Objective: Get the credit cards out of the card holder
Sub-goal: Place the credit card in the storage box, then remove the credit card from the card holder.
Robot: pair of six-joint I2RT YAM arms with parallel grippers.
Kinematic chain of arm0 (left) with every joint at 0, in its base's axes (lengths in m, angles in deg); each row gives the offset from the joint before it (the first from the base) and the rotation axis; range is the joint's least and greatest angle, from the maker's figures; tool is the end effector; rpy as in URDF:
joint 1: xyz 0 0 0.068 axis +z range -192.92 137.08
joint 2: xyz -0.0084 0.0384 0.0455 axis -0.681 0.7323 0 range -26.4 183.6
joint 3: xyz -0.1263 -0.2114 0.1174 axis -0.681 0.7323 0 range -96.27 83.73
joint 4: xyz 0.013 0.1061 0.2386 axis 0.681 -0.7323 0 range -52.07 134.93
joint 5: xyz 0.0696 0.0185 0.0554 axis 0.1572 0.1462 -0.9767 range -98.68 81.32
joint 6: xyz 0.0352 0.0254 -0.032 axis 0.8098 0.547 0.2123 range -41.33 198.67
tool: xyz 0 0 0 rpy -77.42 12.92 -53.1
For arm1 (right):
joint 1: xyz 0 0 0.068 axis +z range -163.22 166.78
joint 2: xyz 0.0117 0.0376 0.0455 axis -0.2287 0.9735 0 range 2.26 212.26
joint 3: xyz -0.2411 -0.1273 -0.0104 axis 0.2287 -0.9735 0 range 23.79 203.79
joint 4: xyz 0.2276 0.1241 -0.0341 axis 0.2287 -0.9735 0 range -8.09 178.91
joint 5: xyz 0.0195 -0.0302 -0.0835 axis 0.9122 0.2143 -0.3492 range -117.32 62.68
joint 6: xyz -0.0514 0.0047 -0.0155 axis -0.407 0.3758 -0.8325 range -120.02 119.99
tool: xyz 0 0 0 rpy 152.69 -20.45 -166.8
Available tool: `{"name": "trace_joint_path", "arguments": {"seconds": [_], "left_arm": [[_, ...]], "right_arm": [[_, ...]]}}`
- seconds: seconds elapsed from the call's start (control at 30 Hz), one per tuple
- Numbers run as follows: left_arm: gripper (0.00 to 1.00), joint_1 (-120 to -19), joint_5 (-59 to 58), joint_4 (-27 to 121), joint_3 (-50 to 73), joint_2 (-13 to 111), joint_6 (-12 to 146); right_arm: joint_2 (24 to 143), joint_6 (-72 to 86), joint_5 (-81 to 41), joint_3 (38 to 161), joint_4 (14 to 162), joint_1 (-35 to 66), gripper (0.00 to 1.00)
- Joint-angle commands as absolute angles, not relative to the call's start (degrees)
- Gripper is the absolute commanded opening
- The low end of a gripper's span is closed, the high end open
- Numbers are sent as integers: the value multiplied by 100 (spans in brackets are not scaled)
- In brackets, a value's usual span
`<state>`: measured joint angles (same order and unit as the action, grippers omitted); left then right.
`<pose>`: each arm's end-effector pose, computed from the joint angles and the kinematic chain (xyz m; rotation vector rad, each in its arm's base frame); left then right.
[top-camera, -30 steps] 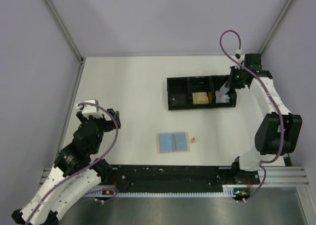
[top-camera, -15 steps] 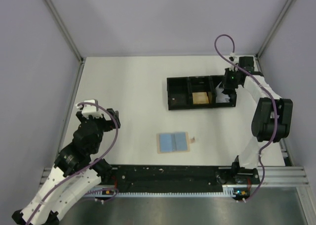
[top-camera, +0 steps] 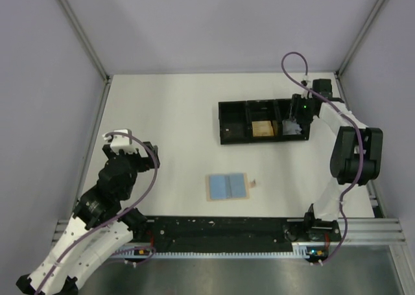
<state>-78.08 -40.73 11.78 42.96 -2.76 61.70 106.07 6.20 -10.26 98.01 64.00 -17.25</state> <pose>0.0884 -0.0391 0.3201 -0.0983 1.8060 -0.1290 0.3883 -0.0168 0.2131 0.1039 2.5025 0.3904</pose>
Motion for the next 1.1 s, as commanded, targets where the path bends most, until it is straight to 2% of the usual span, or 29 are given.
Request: {"name": "trace_joint_path", "arguments": {"seconds": [0.0,0.17,0.3,0.53,0.7,0.93,1.07], "left_arm": [[98,-7746,-3900,1496,4321,-223,6259],[98,-7720,-3655,1548,4339,-162,6294],[98,-7720,-3233,1505,4216,171,6286],[99,-7720,-1635,1513,3821,918,5663],[99,-7851,-351,2223,4127,1376,4767],[96,-8510,-639,2946,4637,2122,3939],[94,-8888,-710,3078,4796,2711,3614]], "right_arm": [[9798,631,-1527,9814,6456,-1761,50],[8893,736,-2440,9674,6412,-1560,63],[8138,956,-2662,9297,6429,-1007,66],[6854,2097,-1161,7830,7377,-286,66],[6309,2827,-606,6811,7931,443,66],[6106,3593,-253,5536,8847,1402,66],[6079,4014,52,4833,9670,1499,66]]}}
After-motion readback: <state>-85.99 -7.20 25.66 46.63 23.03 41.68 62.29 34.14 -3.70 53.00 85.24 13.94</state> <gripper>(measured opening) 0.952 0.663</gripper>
